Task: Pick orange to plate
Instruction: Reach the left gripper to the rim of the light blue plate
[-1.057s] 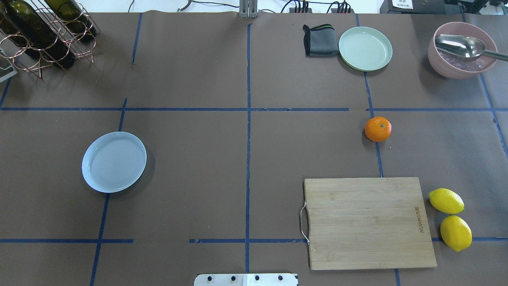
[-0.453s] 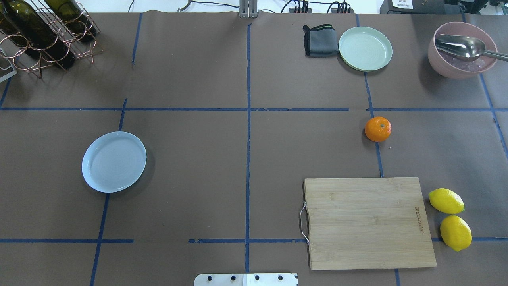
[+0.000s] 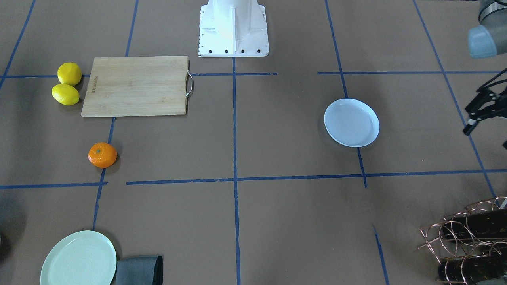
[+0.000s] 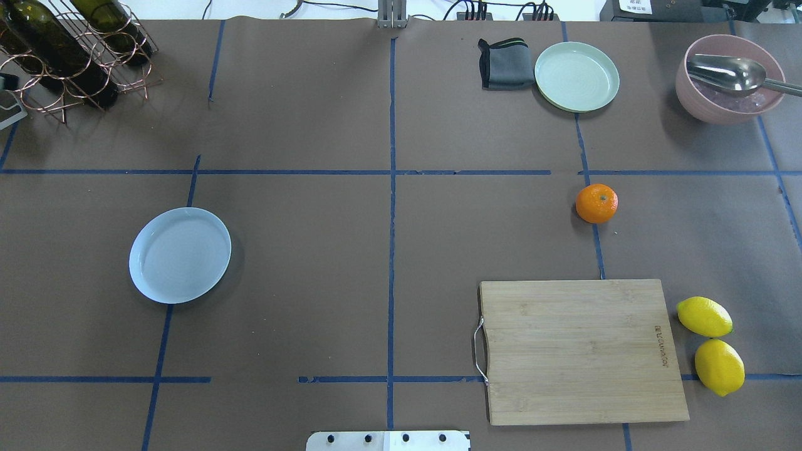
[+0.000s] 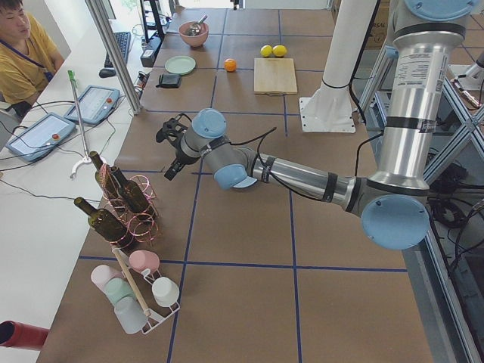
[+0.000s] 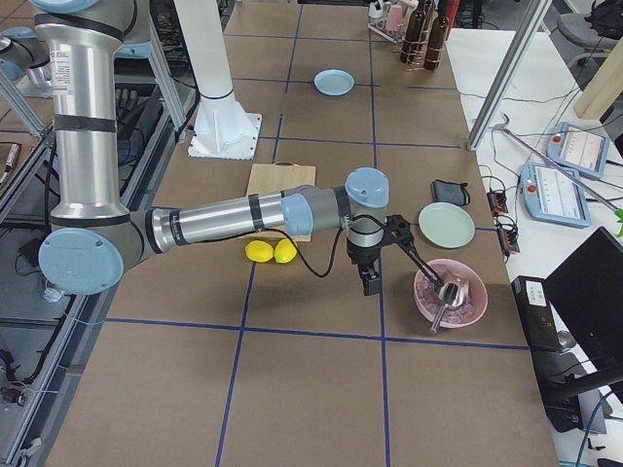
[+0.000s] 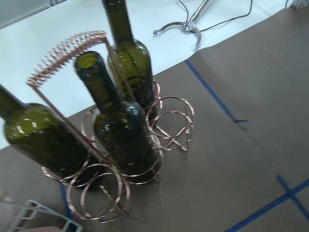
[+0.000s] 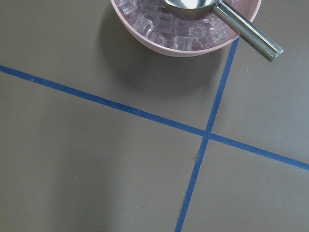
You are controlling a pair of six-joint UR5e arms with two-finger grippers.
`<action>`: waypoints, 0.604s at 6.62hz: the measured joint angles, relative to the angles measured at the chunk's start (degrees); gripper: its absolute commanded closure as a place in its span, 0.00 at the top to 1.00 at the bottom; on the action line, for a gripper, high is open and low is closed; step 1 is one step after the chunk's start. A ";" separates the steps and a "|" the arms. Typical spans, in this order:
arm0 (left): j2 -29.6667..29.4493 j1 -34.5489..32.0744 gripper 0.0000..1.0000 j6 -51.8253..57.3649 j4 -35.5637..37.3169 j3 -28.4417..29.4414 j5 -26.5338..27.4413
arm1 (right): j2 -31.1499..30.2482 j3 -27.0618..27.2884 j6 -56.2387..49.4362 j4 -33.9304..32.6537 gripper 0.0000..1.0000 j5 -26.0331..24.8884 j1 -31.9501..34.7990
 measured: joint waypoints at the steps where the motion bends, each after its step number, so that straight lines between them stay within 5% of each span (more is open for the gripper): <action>1: 1.00 7.90 1.00 -6.34 -2.67 0.36 4.39 | -1.25 -0.20 0.88 2.22 1.00 0.47 0.11; 2: 2.46 15.20 1.00 -13.76 -3.76 0.62 11.14 | -1.87 -0.25 1.28 3.11 1.00 1.01 0.14; 4: 4.95 26.32 0.79 -25.63 -4.19 0.68 24.01 | -2.22 -0.25 1.46 3.54 1.00 1.43 0.23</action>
